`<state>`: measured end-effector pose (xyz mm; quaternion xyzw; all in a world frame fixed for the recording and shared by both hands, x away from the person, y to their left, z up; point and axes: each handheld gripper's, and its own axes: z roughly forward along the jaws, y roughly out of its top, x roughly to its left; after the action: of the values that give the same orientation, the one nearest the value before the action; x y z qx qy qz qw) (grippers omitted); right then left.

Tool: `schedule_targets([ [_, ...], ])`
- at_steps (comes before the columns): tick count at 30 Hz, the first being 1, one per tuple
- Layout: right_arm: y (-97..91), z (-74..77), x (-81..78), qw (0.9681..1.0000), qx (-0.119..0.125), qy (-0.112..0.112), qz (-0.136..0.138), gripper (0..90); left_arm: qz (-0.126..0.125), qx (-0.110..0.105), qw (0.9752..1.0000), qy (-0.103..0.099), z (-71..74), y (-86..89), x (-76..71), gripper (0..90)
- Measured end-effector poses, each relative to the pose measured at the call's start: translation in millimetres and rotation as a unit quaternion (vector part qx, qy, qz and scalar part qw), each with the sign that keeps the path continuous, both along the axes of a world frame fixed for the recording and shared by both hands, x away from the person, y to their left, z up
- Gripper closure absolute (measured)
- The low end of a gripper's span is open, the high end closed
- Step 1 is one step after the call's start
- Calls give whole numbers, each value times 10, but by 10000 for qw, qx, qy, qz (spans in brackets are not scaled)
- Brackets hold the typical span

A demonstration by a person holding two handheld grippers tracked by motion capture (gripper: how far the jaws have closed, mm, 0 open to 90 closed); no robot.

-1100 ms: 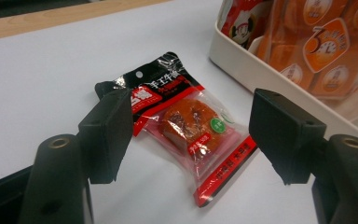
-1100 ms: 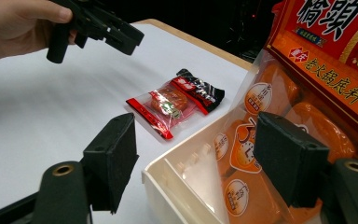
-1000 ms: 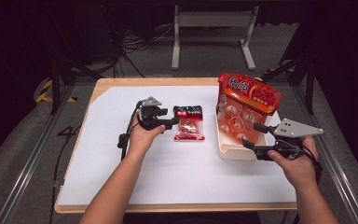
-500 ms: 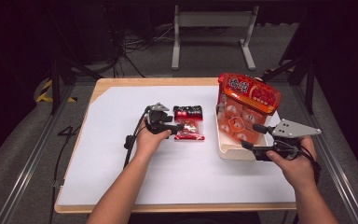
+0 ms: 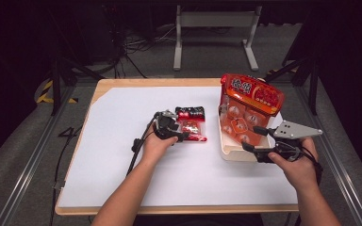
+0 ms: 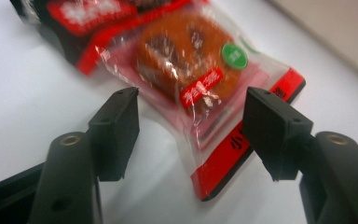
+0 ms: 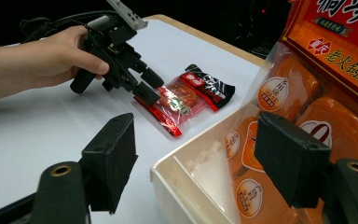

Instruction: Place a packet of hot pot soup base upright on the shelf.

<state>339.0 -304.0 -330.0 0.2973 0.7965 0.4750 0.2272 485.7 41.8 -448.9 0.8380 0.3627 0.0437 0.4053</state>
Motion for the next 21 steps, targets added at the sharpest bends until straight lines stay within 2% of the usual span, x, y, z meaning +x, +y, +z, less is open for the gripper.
schedule_targets([
  [2, 7, -6, 1, 10000, -8, 9, 8, 297, -17, -24, 10000, -31, -2, 3, 2, 404],
  [3, 9, -9, 3, 10000, -19, 10, 10, 297, -51, -47, 10000, -2, -1, 0, -5, 451],
  [6, 19, -18, 7, 10000, -20, 31, 12, 297, -90, 154, 9997, -172, 2, -22, -34, 559],
  [9, 29, -28, 13, 10000, -39, 44, 29, 297, -132, 171, 9996, -157, 5, -18, -39, 626],
  [12, 46, -38, 17, 10000, -64, 50, 48, 297, -162, 98, 9997, -146, -14, 7, -53, 759],
  [14, 62, -42, 17, 9999, -68, 57, 66, 296, -159, 49, 9998, -133, -23, 15, -56, 817],
  [18, 74, -58, 23, 9999, -76, 86, 80, 296, -89, 34, 9997, -212, -22, 13, -82, 851],
  [21, 80, -73, 32, 9999, -82, 109, 88, 296, -60, -53, 9997, -241, -11, 26, -99, 883],
])
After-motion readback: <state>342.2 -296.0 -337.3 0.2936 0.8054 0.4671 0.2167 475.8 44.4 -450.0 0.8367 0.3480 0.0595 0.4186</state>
